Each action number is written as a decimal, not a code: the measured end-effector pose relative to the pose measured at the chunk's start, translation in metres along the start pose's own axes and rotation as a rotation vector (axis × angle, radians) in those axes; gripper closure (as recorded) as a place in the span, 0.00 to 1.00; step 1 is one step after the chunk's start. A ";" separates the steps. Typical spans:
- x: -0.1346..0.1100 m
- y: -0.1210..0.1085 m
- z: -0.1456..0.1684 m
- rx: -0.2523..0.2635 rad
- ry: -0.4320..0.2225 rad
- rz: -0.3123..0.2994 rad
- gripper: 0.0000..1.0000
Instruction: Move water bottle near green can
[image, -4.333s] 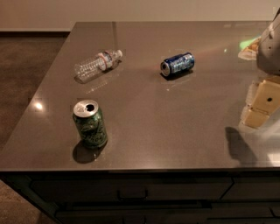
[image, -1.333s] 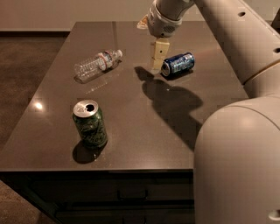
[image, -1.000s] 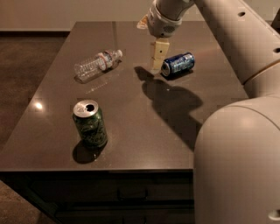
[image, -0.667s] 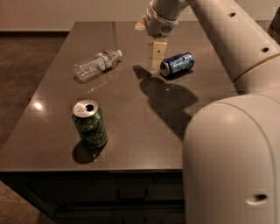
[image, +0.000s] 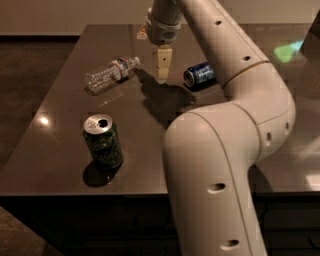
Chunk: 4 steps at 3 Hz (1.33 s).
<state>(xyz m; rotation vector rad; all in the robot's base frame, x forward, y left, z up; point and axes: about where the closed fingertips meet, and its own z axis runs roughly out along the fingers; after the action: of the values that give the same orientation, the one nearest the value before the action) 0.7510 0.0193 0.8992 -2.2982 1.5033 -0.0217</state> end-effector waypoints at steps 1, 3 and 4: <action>-0.014 -0.015 0.016 0.000 0.001 -0.053 0.00; -0.043 -0.029 0.041 -0.017 0.009 -0.162 0.00; -0.055 -0.031 0.055 -0.045 0.021 -0.211 0.00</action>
Offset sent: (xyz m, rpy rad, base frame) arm 0.0121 0.0572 -0.0186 -0.0857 0.0001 0.1794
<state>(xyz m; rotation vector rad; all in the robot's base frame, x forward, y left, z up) 0.7671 0.0955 0.8699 -2.4899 1.2764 -0.0707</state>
